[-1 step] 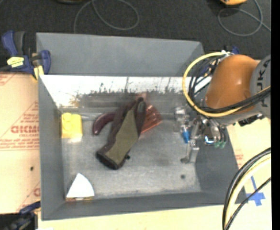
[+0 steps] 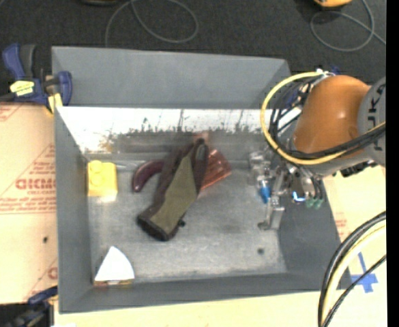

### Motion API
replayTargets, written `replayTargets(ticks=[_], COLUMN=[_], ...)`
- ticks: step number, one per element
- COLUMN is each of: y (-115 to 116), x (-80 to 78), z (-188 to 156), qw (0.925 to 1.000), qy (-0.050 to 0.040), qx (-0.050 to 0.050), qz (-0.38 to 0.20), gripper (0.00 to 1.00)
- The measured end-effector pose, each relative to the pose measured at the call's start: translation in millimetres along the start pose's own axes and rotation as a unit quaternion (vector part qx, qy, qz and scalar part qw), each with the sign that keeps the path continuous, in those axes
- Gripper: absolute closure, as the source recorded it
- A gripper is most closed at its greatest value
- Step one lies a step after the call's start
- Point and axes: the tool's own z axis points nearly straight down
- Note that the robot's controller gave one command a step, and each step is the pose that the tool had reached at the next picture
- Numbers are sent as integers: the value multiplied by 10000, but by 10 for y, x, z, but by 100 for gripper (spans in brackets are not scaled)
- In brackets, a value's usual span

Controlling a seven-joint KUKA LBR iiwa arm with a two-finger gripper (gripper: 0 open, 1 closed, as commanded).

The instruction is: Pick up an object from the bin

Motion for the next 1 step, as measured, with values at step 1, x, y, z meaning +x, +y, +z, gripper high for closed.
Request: replayTargets(ticks=[1], y=[113], x=[-451], z=[347], qw=[9999], qy=[-55], qx=[15], qz=[-144], gripper=[0])
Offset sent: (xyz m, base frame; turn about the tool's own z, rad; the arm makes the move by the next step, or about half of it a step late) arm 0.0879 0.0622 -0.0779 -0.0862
